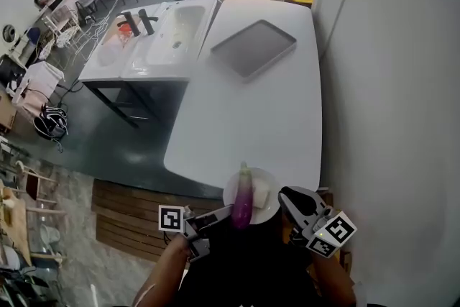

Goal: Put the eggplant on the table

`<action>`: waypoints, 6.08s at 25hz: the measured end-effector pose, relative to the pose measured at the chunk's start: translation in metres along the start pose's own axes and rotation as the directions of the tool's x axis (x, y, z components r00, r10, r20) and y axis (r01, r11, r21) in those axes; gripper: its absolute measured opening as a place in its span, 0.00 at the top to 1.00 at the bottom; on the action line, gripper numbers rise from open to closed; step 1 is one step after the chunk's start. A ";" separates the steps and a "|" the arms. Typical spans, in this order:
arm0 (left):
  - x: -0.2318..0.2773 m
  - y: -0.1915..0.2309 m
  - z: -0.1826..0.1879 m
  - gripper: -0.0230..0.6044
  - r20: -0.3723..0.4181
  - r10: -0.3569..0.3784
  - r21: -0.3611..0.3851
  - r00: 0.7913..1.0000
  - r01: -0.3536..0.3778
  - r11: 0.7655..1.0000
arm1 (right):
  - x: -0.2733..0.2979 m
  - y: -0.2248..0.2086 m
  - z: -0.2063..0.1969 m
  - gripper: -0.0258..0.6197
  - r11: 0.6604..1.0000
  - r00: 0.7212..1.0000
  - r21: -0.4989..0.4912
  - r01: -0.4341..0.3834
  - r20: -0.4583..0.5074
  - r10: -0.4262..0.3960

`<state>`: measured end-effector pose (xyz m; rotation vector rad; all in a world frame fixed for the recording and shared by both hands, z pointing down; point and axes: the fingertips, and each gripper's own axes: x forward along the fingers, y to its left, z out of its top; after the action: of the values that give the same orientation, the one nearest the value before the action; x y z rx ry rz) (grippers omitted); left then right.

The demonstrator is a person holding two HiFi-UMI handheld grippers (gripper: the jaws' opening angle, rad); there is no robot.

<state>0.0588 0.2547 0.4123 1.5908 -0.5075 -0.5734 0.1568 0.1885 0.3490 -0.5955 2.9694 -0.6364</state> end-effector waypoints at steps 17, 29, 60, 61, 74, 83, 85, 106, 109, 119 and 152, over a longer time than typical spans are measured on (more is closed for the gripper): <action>-0.009 -0.008 0.061 0.91 0.025 -0.041 -0.019 0.999 0.042 0.999 | 0.038 -0.031 -0.015 0.69 0.959 1.000 0.283 -0.007 -0.025 0.015; -0.025 -0.007 0.162 0.91 -0.035 -0.079 -0.021 0.996 0.079 0.997 | 0.115 -0.053 -0.001 0.69 0.935 0.998 0.349 0.058 -0.016 -0.056; 0.058 0.053 0.286 0.91 -0.148 -0.082 -0.058 0.986 0.074 0.996 | 0.199 -0.182 -0.007 0.84 0.805 0.989 0.576 0.141 -0.046 -0.141; 0.062 0.058 0.292 0.91 -0.145 -0.080 -0.062 0.986 0.072 0.995 | 0.204 -0.191 -0.011 0.84 0.793 0.990 0.594 0.135 -0.050 -0.131; 0.098 0.130 0.357 0.91 -0.127 -0.010 -0.068 0.992 0.002 0.998 | 0.259 -0.285 -0.046 0.90 0.650 0.994 0.752 0.109 -0.063 -0.094; 0.099 0.161 0.349 0.92 -0.136 0.061 -0.065 0.989 -0.070 0.995 | 0.253 -0.295 -0.068 0.92 0.607 0.990 0.783 0.140 -0.093 -0.108; 0.100 0.164 0.349 0.92 -0.144 0.078 -0.058 0.986 -0.087 0.995 | 0.252 -0.297 -0.069 0.93 0.593 0.989 0.791 0.146 -0.095 -0.117; 0.089 0.201 0.344 0.92 -0.231 0.297 0.108 0.926 -0.279 0.954 | 0.243 -0.314 -0.109 0.94 0.510 0.972 0.828 0.235 -0.195 -0.130; 0.088 0.205 0.342 0.92 -0.244 0.326 0.132 0.914 -0.301 0.944 | 0.243 -0.315 -0.113 0.94 0.520 0.967 0.815 0.255 -0.216 -0.136; 0.082 0.216 0.343 0.92 -0.307 0.513 0.319 0.802 -0.421 0.849 | 0.248 -0.312 -0.123 0.93 0.534 0.941 0.776 0.334 -0.301 -0.151; 0.074 0.227 0.350 0.84 -0.318 0.822 0.735 0.473 -0.425 0.529 | 0.255 -0.312 -0.136 0.84 0.839 0.686 0.152 0.522 -0.659 -0.307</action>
<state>-0.1027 -0.0834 0.6093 1.8221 -0.7491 0.8388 0.0161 -0.1184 0.6084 -1.2768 3.1385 -1.6272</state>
